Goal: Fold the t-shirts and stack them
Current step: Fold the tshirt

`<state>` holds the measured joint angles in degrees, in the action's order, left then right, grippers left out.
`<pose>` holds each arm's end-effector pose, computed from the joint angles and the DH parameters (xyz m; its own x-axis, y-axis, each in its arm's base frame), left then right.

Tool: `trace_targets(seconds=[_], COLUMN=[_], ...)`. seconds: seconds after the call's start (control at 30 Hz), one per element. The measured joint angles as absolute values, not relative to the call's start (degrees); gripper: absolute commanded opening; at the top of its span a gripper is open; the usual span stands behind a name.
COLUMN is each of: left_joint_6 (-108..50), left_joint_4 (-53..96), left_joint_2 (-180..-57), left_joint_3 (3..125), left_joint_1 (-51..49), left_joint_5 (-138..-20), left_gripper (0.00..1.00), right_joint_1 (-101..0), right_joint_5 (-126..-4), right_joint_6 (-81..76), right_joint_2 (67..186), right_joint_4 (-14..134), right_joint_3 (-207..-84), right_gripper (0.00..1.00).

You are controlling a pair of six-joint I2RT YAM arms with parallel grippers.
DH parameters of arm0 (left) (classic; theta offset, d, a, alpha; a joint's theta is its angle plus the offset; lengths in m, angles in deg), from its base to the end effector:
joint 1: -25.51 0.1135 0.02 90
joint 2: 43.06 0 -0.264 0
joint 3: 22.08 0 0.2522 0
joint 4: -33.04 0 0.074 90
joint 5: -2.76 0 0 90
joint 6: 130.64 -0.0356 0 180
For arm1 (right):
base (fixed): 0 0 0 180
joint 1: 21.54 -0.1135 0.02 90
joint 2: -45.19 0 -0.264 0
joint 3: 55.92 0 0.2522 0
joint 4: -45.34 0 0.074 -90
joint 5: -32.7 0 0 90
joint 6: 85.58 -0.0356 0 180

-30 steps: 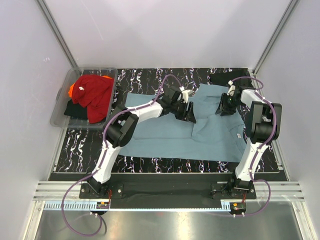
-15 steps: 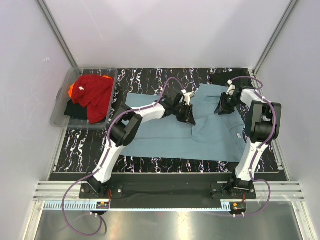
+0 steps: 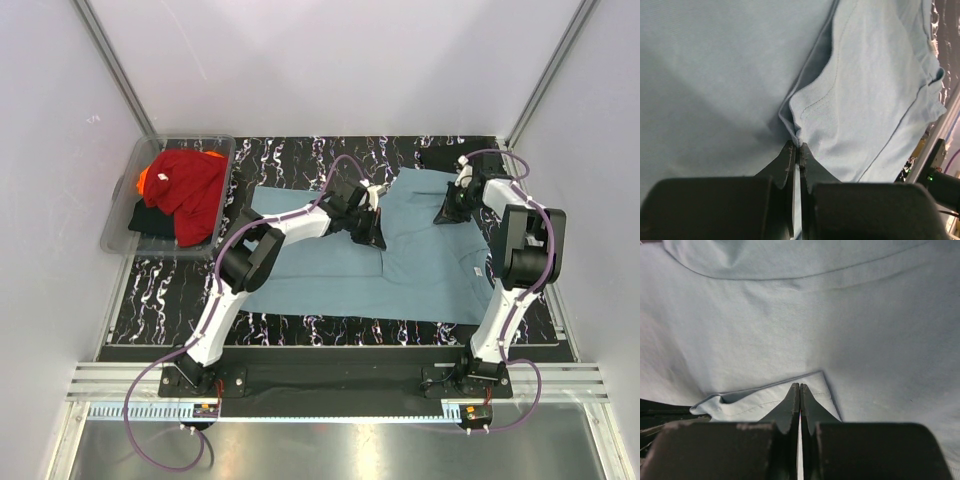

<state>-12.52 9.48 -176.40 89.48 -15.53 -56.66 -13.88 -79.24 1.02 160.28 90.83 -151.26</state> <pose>0.3720 -0.3478 0.1375 -0.8667 0.2165 -0.4494 0.4836 0.5857 -0.6504 0.4122 -0.0420 0.1702 -0.9002 0.1766 -0.3980 0.0220 0.9313 0.3635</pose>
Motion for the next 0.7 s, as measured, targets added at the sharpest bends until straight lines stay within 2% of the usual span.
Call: trace_targets(seconds=[0.07,0.1,0.17,0.2,0.27,0.43,0.7], left_joint_6=[-12.52,-12.5,-12.48,-12.48,-12.3,-12.02,-11.78], left_joint_4=[9.26,9.15,8.8,8.69,8.48,7.82,7.25], left_joint_2=[-176.4,-176.4,-176.4,-176.4,-176.4,-176.4,-176.4], left_joint_3=[89.48,89.5,89.59,89.59,89.59,89.98,90.33], left_joint_1=[-15.53,-15.53,-15.53,-15.53,-15.55,-15.66,-15.71], left_joint_5=[-57.29,-57.49,-57.75,-57.88,-58.47,-59.74,-60.87], left_gripper=[0.01,0.01,0.02,0.01,0.03,0.1,0.04], right_joint_1=[-13.88,-13.88,-13.88,-13.88,-13.88,-13.88,-13.88], right_joint_5=[-79.24,-79.24,-79.19,-79.0,-78.76,-78.86,-79.0], right_joint_6=[0.89,0.89,0.85,0.8,1.0,2.09,4.19], right_joint_2=[159.17,158.75,158.2,158.05,157.83,157.83,158.49], right_joint_4=[90.24,89.91,89.32,88.95,88.68,88.75,88.9], right_joint_3=[-150.82,-150.76,-150.62,-150.45,-150.01,-149.53,-149.53], right_gripper=[0.0,0.03,0.17,0.28,0.35,0.4,0.38])
